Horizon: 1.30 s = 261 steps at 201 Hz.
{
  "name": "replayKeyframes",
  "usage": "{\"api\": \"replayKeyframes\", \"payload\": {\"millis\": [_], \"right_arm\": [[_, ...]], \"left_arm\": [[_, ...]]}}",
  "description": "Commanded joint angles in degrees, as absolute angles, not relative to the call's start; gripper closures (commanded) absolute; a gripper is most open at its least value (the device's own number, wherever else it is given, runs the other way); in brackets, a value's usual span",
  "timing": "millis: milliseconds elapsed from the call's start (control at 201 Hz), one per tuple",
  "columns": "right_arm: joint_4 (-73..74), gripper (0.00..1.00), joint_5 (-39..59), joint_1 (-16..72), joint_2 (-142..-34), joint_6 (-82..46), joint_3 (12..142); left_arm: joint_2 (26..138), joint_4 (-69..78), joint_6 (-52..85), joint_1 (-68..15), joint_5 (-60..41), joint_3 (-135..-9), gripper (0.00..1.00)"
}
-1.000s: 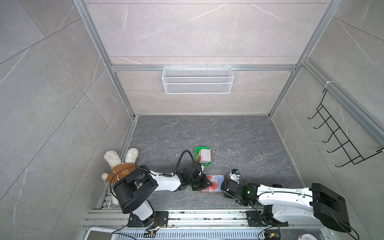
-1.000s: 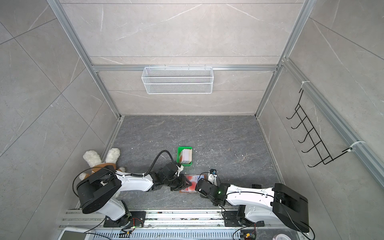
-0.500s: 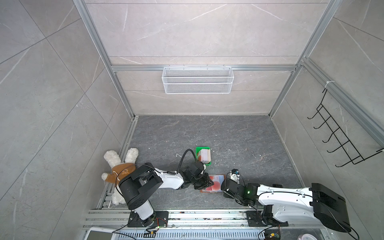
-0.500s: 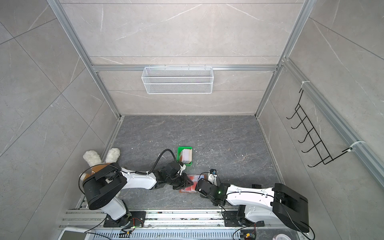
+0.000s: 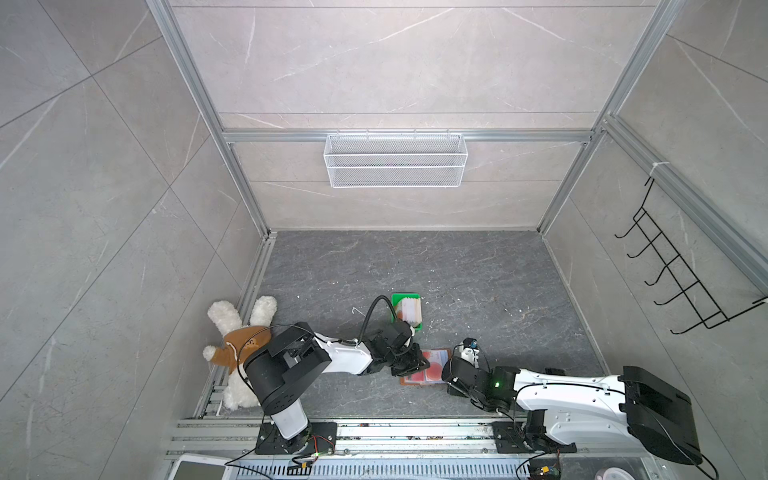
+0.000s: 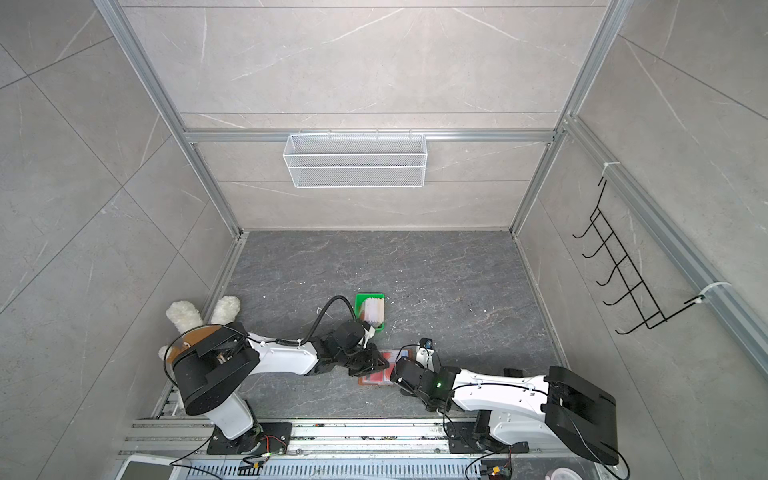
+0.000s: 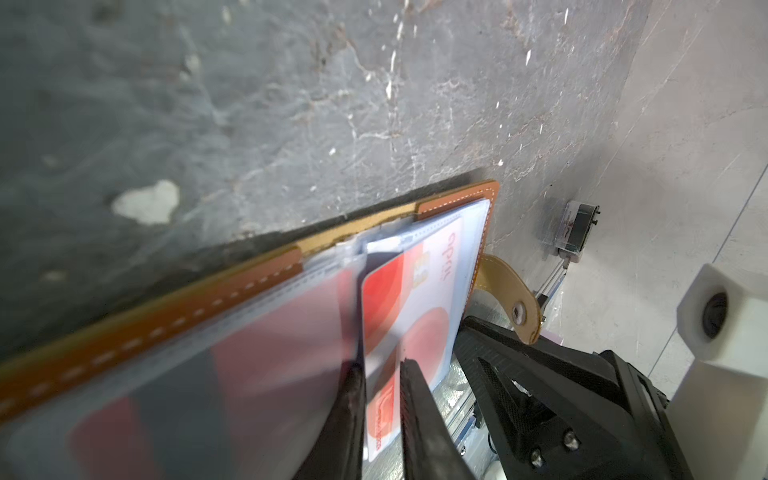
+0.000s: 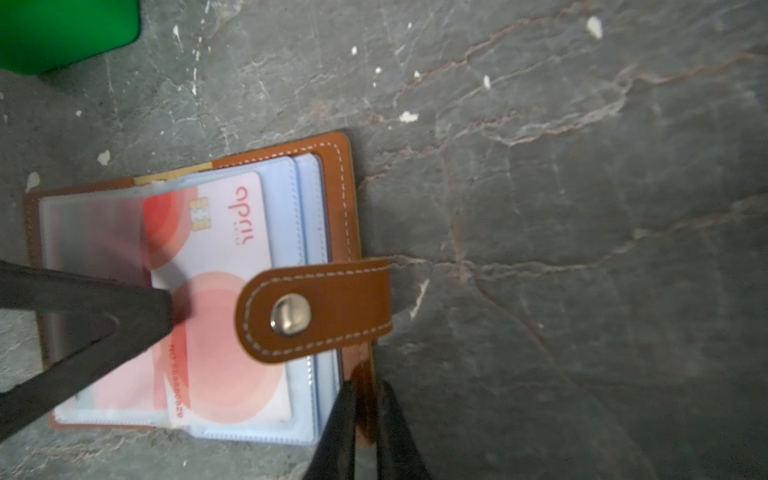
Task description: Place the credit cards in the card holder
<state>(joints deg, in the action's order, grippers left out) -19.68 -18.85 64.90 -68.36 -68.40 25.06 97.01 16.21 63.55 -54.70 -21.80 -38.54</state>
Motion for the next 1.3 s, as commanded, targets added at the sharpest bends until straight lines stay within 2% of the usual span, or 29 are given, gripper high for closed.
{"api": "replayKeyframes", "payload": {"millis": [0,901,1294], "right_arm": [[-21.2,0.86,-19.5,64.6,-68.0,-68.6,24.2],[-21.1,0.87,-19.5,64.6,-68.5,-68.6,24.3],[-21.4,0.87,-19.5,64.6,-68.0,-68.8,24.2]], "left_arm": [[98.1,14.3,61.4,-54.6,-22.7,-39.9,0.80],[98.9,9.9,56.3,-55.0,-25.0,-44.1,0.80],[97.5,4.4,55.9,-53.2,-21.0,-45.2,0.79]]}}
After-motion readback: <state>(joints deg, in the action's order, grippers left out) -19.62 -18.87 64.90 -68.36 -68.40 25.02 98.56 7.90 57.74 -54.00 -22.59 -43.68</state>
